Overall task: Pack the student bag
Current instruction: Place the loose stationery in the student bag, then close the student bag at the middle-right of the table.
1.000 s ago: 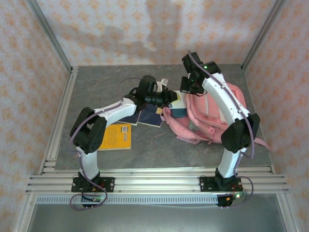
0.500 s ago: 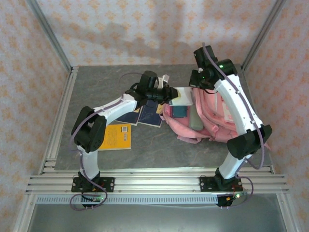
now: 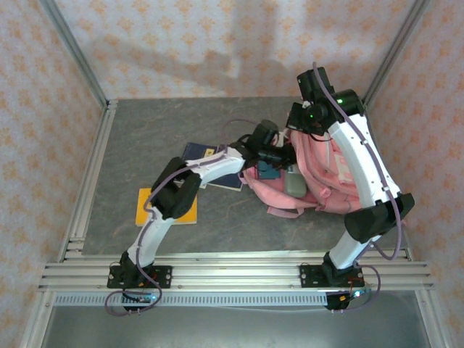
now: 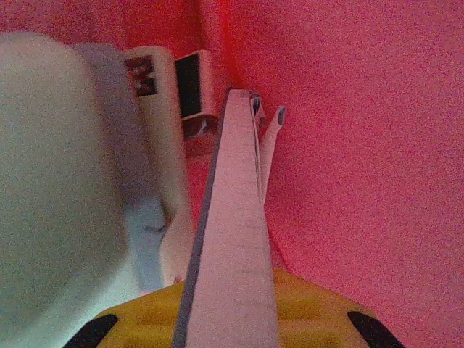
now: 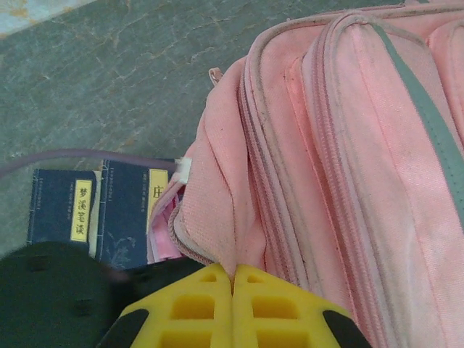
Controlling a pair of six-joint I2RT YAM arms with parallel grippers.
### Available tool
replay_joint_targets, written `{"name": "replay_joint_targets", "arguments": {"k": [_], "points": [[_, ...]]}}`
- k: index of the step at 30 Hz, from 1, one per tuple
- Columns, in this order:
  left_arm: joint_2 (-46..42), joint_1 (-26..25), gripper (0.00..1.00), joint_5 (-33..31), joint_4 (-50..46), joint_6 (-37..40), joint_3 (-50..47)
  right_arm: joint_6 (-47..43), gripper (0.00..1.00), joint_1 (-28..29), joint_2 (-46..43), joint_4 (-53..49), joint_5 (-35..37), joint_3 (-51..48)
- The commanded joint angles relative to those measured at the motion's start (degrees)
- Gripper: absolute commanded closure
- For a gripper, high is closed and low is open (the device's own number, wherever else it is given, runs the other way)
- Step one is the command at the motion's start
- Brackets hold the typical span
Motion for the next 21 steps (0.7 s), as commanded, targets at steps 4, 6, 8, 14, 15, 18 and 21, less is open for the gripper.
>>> {"name": "replay_joint_targets", "arguments": {"k": [4,6,8,14,15,18,21], "points": [[3.6,-2.0,0.34,-2.5,7.9,-7.5,4.9,3.5,1.0,-0.3,-3.9,6.8,-1.4,-2.6],[2.3,-1.4,0.27,-2.4,6.0,-5.7,3.9,3.3,1.0,-0.6,-4.2,7.1,-1.0,-3.2],[0.6,-0.8,0.22,-2.2,5.0,-4.3,2.6,3.0,1.0,-0.7,-4.4,7.3,-0.5,-3.7],[-10.5,2.4,0.19,-4.5,-8.6,8.8,-4.9,1.9,1.0,-1.0,-4.6,6.5,2.6,-4.5],[-12.5,3.3,0.17,-5.0,-10.2,10.2,-6.9,1.8,1.0,-1.0,-4.9,6.5,3.5,-5.2],[-17.0,5.2,0.16,-3.5,-11.3,11.3,-12.9,2.0,1.0,-1.2,-5.9,8.2,4.0,-8.1],[-23.0,7.1,0.15,-4.7,-13.7,13.9,-19.3,2.0,1.0,-1.2,-6.1,9.7,2.7,-10.3]]}}
